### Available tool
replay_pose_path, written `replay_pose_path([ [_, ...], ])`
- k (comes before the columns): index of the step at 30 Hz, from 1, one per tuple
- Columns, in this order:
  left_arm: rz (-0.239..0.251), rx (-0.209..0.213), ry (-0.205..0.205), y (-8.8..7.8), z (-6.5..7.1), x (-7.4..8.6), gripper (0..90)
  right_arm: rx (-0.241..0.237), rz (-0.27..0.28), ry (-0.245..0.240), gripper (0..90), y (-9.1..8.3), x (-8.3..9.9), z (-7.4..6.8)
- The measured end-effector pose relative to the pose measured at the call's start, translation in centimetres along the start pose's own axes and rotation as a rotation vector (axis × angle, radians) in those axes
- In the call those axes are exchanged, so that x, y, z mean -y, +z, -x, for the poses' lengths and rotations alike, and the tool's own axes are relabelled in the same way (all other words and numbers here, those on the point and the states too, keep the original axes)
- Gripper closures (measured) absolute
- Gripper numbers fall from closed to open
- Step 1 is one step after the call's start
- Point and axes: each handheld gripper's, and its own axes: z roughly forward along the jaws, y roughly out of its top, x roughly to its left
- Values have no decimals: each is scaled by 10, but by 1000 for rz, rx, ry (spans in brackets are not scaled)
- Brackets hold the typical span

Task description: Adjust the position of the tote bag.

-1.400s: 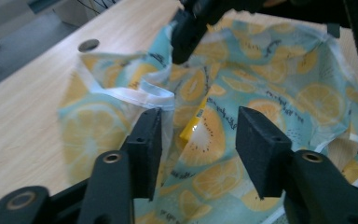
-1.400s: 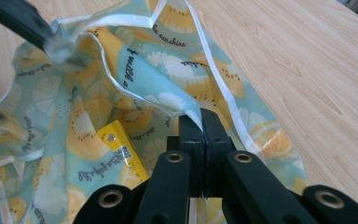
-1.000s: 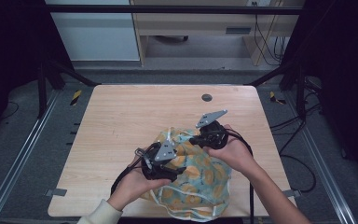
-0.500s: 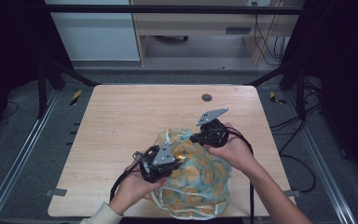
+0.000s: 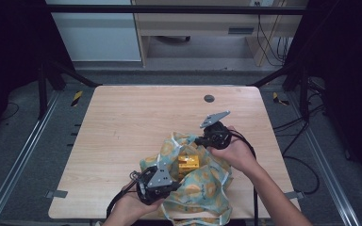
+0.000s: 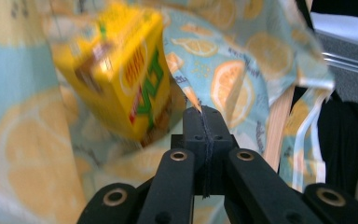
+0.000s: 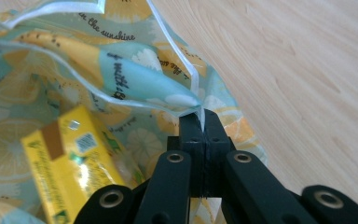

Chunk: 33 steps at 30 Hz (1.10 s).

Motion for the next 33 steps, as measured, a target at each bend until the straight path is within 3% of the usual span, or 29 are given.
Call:
replay_pose_path([
  [9, -94, -1, -30, 18, -5, 35, 900, 30, -50, 77, 900, 18, 26, 29],
  [12, -99, -14, -7, 19, -4, 35, 900, 38, -66, 104, 900, 24, 34, 39],
  [19, -110, -14, -32, 20, -9, 42, 900, 43, -83, 168, 900, 42, 49, 52],
  [33, -123, -28, -20, 13, -5, 50, 900, 72, -106, 194, 900, 47, 63, 68],
])
